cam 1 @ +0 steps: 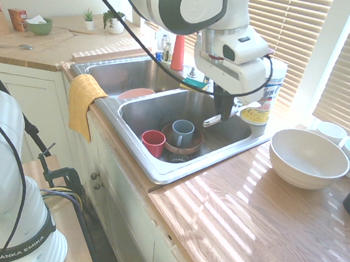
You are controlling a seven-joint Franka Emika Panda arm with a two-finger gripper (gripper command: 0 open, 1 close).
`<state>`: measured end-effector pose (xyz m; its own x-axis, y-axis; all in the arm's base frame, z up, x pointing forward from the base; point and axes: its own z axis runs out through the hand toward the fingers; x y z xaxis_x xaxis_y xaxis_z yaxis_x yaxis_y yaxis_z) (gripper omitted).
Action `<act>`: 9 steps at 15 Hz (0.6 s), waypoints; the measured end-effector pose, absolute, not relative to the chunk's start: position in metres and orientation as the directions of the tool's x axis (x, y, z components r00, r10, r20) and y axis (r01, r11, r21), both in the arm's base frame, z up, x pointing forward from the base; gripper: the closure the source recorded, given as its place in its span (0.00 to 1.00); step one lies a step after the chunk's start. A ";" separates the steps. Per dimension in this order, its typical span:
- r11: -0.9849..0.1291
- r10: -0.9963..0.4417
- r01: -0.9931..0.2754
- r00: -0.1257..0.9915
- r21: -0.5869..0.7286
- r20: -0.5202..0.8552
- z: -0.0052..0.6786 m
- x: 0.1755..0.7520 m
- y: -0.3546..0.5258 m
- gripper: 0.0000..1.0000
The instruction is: Put the fork into the sink
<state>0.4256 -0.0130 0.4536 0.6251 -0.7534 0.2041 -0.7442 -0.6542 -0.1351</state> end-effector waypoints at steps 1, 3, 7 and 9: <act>-0.684 -0.726 -0.718 0.656 -0.125 0.208 0.445 0.423 0.015 1.00; -0.724 -0.687 -0.681 0.696 -0.109 0.209 0.426 0.417 0.058 1.00; -0.765 -0.643 -0.638 0.746 -0.086 0.174 0.360 0.423 0.103 1.00; -0.775 -0.630 -0.629 0.760 -0.062 0.162 0.323 0.428 0.116 1.00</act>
<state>0.4280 0.1162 0.3231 0.7598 -0.6295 0.1624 -0.6288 -0.7750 -0.0621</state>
